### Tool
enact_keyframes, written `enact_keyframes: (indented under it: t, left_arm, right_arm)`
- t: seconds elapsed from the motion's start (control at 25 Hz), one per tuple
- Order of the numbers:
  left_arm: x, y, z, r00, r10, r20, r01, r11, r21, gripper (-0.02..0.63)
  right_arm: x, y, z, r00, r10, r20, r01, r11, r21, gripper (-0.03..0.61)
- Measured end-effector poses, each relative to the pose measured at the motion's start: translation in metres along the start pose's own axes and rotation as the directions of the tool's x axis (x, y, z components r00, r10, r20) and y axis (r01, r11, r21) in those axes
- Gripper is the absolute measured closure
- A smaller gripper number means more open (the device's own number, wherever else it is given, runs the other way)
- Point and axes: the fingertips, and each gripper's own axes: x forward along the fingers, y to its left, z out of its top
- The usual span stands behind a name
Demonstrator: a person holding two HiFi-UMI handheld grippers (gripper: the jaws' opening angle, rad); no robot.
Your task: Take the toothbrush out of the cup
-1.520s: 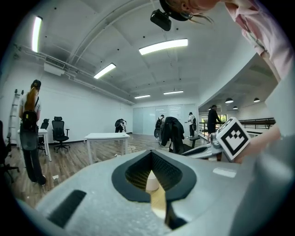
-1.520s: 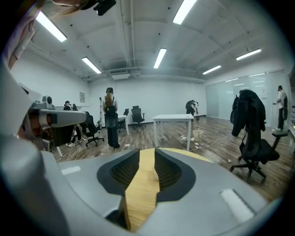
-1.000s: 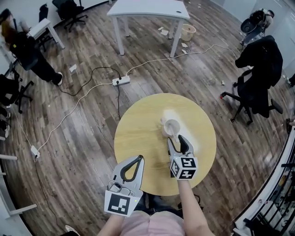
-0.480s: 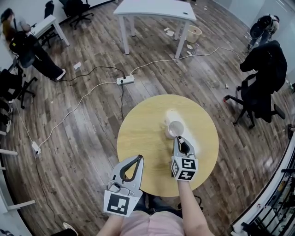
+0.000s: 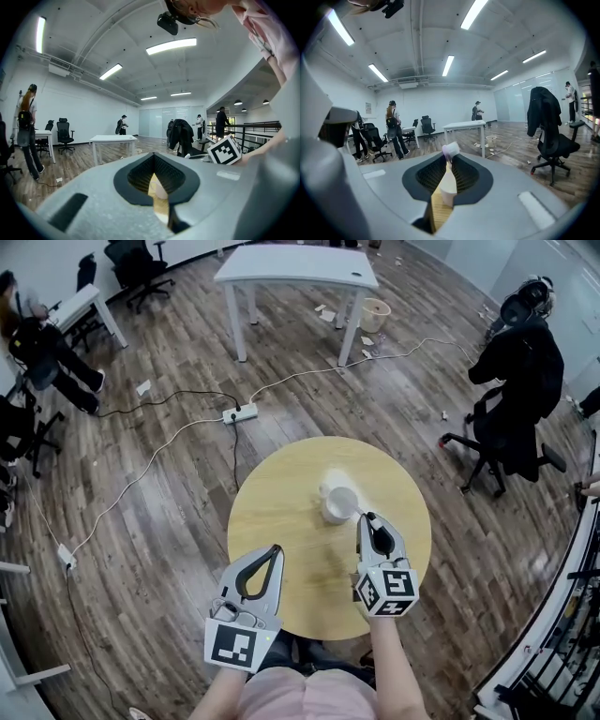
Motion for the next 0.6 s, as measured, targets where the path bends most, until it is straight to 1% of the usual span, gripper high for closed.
enact_keyframes:
  t: [0.2,0.32,0.44,0.6]
  left_arm:
    - [0.004,-0.008,0.015,0.999,-0.027,0.042,0.026,0.999,0.023,0.617]
    - [0.005,-0.017,0.023,0.997,-0.047,0.068,0.045,0.998,0.032,0.617]
    - [0.001,-0.024,0.030,0.995,-0.059,0.082,0.057,0.998,0.034,0.617]
    - [-0.009,-0.027,0.039,0.993,-0.055,0.101,0.052,0.998,0.030,0.617]
  right_arm:
    - [-0.034,-0.006,0.031,0.998,-0.004,0.067,0.006,1.000,-0.030,0.535]
    - [-0.058,-0.004,0.047,0.995,0.008,0.102,-0.004,0.999,-0.041,0.537]
    - [-0.085,0.005,0.064,0.991,0.029,0.131,-0.021,0.998,-0.065,0.538]
    - [-0.122,0.022,0.086,0.985,0.066,0.162,-0.053,0.995,-0.079,0.539]
